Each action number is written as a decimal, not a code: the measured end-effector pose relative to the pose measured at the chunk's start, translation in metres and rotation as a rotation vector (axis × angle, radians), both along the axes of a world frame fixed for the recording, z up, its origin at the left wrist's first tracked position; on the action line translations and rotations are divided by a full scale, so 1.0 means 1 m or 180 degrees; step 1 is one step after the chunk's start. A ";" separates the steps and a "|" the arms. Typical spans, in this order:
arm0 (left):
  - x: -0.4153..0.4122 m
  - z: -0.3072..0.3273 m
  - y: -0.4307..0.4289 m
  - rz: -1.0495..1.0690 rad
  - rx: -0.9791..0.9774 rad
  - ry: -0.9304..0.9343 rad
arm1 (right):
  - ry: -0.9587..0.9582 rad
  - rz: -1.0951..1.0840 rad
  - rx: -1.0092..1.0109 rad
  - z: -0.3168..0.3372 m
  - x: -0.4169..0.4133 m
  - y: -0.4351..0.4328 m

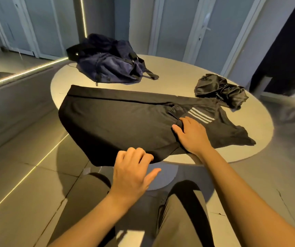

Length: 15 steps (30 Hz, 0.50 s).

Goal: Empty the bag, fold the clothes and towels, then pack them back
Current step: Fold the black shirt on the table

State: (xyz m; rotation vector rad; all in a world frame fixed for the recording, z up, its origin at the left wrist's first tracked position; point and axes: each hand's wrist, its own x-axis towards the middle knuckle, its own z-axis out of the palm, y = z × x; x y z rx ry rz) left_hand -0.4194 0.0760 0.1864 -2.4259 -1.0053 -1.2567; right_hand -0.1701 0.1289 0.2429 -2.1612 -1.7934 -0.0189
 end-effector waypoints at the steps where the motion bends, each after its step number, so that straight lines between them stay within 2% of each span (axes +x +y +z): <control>1: 0.002 -0.001 0.001 0.0079 -0.0020 -0.0024 | -0.0002 0.0006 0.0033 0.000 0.000 0.000; 5: 0.006 -0.002 0.003 0.0188 -0.0047 -0.0108 | 0.0010 0.0005 0.0082 -0.001 0.000 0.000; 15: -0.020 0.017 -0.014 -0.0045 -0.0354 -0.0426 | 0.0049 0.0015 0.0130 -0.001 0.002 0.000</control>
